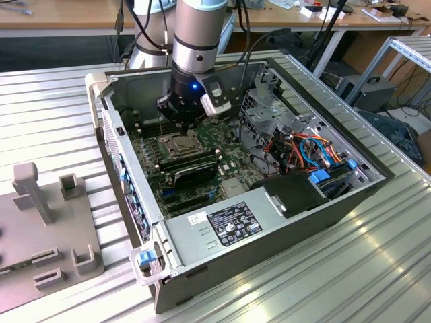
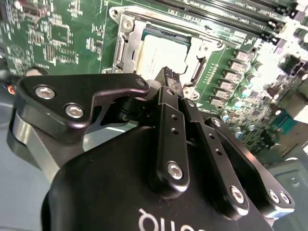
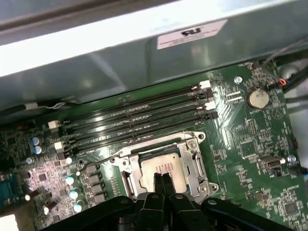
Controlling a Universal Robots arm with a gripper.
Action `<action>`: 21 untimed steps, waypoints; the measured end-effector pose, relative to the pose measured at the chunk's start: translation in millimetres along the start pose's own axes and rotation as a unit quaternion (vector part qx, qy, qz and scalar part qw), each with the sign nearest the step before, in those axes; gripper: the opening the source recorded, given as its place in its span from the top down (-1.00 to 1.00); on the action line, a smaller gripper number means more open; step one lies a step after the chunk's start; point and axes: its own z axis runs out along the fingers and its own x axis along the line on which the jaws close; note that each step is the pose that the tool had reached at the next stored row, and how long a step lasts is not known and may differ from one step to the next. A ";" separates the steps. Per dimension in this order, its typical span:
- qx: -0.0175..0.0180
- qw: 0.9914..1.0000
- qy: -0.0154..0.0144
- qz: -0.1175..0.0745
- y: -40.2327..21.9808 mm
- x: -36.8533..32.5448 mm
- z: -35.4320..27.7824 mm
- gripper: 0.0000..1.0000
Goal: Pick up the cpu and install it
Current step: 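Close the cpu cover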
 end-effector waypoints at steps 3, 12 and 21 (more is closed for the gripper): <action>-0.003 1.000 0.001 -0.027 0.0 0.0 0.0 0.79; -0.017 0.995 -0.001 -0.096 0.0 0.0 0.0 0.79; -0.021 0.992 -0.001 -0.123 0.0 0.0 0.0 0.79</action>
